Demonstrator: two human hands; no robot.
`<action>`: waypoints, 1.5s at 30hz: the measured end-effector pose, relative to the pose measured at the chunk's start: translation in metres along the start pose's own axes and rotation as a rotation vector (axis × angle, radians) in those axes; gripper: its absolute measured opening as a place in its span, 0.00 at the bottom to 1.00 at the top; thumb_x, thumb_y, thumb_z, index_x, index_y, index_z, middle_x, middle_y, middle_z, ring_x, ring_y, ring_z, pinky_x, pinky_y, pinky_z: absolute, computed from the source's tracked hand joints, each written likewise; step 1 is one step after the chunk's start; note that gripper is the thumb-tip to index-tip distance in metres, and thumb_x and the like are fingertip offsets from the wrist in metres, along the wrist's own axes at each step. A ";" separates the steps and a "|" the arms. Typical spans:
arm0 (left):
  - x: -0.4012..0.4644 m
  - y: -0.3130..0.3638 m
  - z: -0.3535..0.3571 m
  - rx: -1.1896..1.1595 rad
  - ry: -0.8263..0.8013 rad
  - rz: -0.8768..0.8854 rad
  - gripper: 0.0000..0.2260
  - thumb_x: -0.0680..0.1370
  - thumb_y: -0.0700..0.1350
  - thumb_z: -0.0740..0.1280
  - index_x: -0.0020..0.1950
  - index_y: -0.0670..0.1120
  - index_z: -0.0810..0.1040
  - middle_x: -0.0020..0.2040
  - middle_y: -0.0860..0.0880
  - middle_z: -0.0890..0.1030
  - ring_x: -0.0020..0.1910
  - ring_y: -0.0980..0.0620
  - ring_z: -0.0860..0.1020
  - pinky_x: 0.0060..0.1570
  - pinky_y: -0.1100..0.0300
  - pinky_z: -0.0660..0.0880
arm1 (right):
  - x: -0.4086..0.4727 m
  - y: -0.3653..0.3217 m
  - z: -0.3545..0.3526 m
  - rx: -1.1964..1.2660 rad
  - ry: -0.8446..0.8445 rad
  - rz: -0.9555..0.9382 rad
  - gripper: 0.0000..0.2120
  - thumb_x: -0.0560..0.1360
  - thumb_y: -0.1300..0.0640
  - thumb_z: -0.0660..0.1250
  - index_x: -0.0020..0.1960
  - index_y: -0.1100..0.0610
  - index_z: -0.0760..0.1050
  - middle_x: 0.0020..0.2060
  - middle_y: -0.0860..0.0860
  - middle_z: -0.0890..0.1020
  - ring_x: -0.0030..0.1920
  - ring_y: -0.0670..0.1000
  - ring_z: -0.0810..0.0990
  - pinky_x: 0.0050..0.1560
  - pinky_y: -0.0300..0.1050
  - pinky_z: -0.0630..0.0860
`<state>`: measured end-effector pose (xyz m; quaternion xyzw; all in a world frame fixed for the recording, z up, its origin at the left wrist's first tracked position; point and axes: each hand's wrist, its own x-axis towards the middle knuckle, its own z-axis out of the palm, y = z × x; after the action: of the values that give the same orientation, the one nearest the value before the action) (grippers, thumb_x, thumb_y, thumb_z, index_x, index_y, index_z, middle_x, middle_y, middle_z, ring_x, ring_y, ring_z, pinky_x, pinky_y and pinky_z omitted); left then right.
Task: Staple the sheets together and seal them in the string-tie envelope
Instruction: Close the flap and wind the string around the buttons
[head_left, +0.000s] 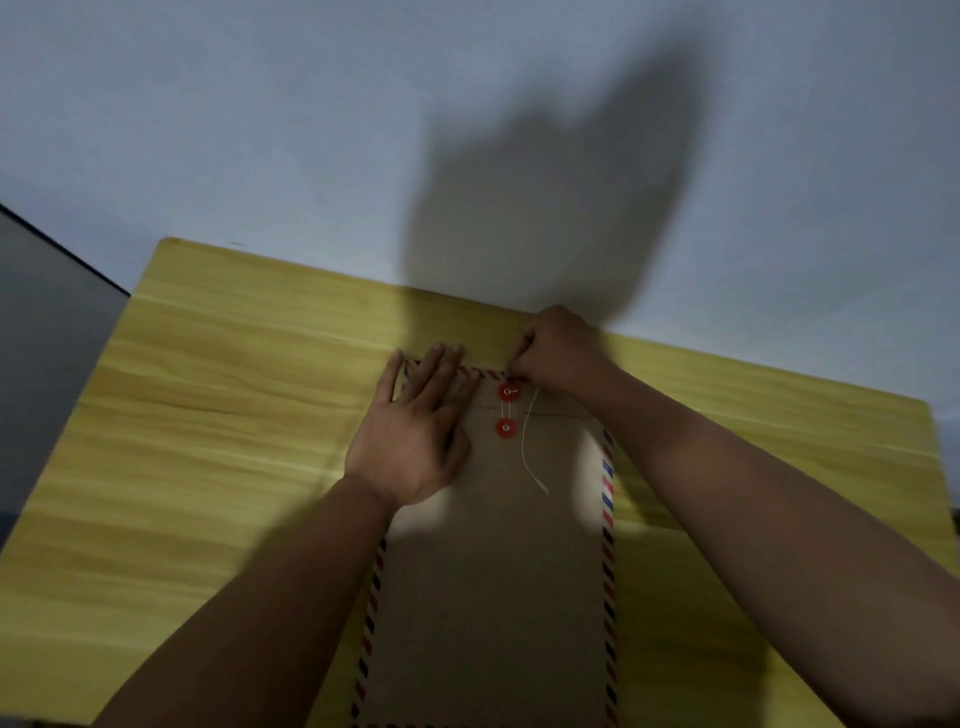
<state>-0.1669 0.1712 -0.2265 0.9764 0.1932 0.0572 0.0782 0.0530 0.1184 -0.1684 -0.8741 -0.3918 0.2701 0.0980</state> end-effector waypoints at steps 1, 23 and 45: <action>0.000 0.000 0.000 0.006 -0.003 0.000 0.28 0.81 0.54 0.58 0.82 0.49 0.66 0.84 0.43 0.59 0.84 0.44 0.56 0.79 0.34 0.52 | -0.001 0.005 -0.001 0.030 0.005 0.021 0.03 0.65 0.61 0.76 0.38 0.59 0.85 0.37 0.55 0.87 0.40 0.52 0.86 0.43 0.50 0.84; -0.002 0.005 0.001 0.051 -0.010 -0.037 0.28 0.82 0.55 0.52 0.83 0.52 0.63 0.85 0.45 0.57 0.85 0.46 0.54 0.81 0.36 0.50 | -0.119 0.047 0.061 -0.233 0.312 -0.368 0.11 0.74 0.53 0.65 0.48 0.54 0.86 0.38 0.52 0.87 0.37 0.57 0.85 0.32 0.48 0.80; -0.002 0.004 0.002 0.024 0.027 -0.010 0.27 0.82 0.54 0.53 0.81 0.50 0.67 0.85 0.44 0.58 0.84 0.45 0.55 0.80 0.35 0.51 | -0.082 -0.011 0.042 -0.180 -0.043 -0.097 0.05 0.79 0.56 0.65 0.44 0.53 0.76 0.39 0.50 0.78 0.41 0.52 0.78 0.40 0.45 0.71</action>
<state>-0.1673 0.1661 -0.2279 0.9753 0.2000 0.0679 0.0640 -0.0218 0.0634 -0.1666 -0.8534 -0.4582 0.2473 0.0235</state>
